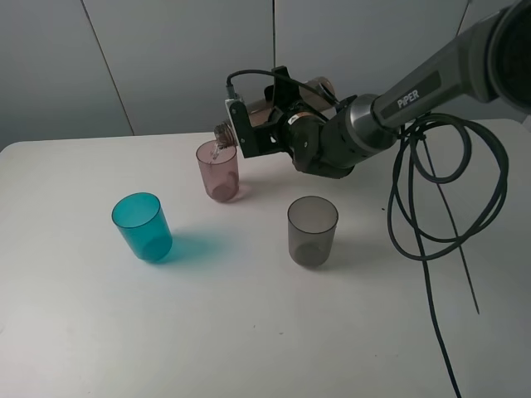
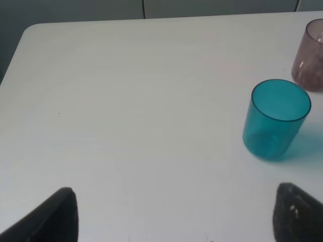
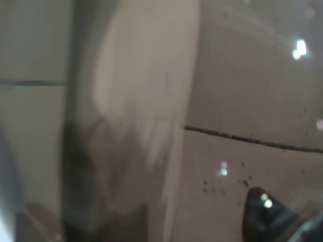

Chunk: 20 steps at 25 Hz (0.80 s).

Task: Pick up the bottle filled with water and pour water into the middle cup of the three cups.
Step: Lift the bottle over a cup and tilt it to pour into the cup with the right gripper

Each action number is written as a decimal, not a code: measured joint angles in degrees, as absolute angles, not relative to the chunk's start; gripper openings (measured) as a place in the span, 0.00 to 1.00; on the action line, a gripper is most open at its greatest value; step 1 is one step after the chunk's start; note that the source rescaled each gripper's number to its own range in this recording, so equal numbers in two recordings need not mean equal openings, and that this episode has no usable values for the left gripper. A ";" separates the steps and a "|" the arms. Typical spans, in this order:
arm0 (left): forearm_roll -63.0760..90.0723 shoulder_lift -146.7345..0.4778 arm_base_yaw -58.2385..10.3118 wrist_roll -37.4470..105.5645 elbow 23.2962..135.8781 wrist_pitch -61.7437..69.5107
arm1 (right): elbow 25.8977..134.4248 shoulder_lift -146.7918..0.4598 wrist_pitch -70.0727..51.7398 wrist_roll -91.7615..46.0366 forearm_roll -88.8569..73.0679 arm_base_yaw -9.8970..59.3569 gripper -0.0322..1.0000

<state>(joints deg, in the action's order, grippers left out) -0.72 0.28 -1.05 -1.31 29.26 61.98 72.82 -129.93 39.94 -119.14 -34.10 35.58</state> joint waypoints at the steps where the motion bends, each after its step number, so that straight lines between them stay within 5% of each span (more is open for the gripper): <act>1: -0.72 0.28 -1.05 -1.31 29.26 61.98 | 72.82 -129.93 39.94 -119.28 -34.10 35.58 0.03; 20: -0.72 0.28 -1.05 -0.99 29.26 61.98 | 72.82 -129.93 41.54 -119.68 -33.64 35.58 0.03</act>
<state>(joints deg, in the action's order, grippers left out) -0.72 0.28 -1.05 -0.99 29.26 61.98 72.82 -129.93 41.54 -119.68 -33.64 35.58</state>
